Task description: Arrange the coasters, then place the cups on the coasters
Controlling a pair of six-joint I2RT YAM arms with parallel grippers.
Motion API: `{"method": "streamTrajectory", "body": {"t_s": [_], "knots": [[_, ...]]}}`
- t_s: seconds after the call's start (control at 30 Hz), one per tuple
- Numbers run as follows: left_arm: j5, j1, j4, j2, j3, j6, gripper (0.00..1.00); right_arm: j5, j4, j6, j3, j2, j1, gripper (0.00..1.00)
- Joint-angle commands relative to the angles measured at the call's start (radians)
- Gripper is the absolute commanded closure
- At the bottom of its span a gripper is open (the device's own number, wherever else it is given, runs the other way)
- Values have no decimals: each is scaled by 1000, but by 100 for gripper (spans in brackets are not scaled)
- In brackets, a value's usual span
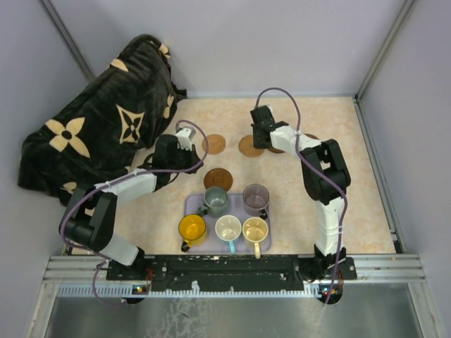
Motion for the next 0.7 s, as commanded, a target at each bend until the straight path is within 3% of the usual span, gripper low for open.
{"method": "streamTrajectory", "body": {"t_s": [0.0,0.43,0.67], "knots": [[1,-25,15,-23,-21,-12,91,-29,1,-8,82,42,23,87],[-35,-114,22,84,23,-8,77,-66,-56,6,220,200,62,87],[-70,-139,32,146,45,-1,75,-74,-70,13,263,232,71,87]]}}
